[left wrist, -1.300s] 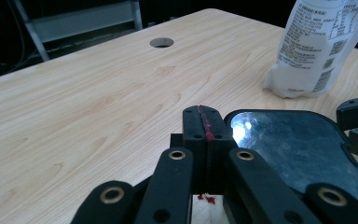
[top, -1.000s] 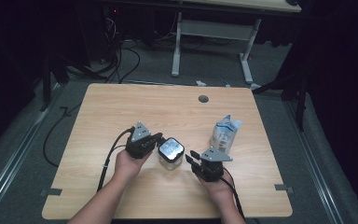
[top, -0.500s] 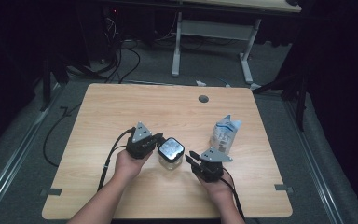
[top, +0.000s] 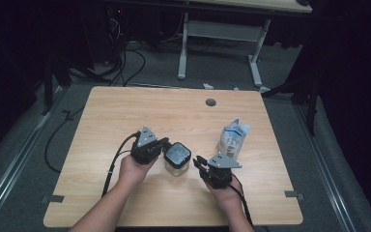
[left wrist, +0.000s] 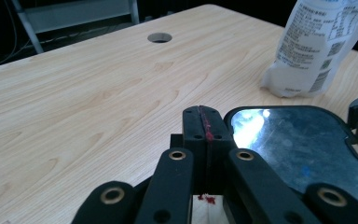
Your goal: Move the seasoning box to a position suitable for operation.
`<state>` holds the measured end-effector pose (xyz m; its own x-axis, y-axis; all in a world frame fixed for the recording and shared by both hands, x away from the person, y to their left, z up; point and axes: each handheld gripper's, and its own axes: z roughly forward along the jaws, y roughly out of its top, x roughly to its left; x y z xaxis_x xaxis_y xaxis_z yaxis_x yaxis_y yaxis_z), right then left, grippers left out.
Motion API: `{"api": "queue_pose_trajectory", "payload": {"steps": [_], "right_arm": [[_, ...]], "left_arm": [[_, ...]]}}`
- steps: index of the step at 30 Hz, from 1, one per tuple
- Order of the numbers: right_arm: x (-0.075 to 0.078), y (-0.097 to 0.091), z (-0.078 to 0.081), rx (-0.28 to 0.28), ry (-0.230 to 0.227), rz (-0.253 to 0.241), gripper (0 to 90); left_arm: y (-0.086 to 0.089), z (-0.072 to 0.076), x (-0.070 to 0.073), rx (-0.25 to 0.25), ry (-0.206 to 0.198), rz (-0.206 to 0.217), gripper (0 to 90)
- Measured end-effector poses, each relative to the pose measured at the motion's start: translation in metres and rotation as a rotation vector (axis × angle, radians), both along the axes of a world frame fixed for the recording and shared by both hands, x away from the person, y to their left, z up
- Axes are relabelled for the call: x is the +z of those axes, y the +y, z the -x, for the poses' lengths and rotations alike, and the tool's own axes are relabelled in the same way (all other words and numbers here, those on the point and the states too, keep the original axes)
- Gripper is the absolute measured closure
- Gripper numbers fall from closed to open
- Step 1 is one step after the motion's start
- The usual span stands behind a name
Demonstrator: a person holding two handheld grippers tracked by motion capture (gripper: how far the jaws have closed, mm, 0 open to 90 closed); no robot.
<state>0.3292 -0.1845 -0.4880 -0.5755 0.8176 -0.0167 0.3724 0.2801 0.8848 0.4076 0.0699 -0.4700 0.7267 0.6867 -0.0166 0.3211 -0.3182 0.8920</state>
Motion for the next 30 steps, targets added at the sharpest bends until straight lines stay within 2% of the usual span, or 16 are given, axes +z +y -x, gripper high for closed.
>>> {"api": "queue_pose_trajectory", "payload": {"steps": [1,5,10,20,22,23,30], "right_arm": [[0.001,-0.001,0.001,0.002,-0.001,-0.005,79.2],[0.001,-0.001,0.001,0.005,-0.002,-0.005,79.0],[0.001,0.001,0.000,0.012,0.006,-0.004,78.7],[-0.003,0.008,-0.001,0.033,0.020,0.008,78.7],[-0.004,0.009,-0.001,0.034,0.021,0.007,78.7],[-0.004,0.010,-0.001,0.036,0.021,0.009,78.7],[-0.005,0.012,-0.001,0.032,0.022,0.012,78.8]], "left_arm": [[-0.002,0.001,0.001,0.001,-0.005,-0.013,90.0],[-0.006,0.000,0.002,0.002,-0.003,-0.022,90.0],[-0.009,0.000,0.003,-0.006,0.009,-0.018,90.0],[-0.008,0.004,0.004,-0.001,-0.002,-0.033,89.6],[-0.006,0.003,0.003,0.005,0.000,-0.026,87.4],[-0.004,0.002,0.002,0.003,0.010,-0.004,85.0],[-0.004,0.003,0.000,0.000,0.004,0.011,89.0]]}}
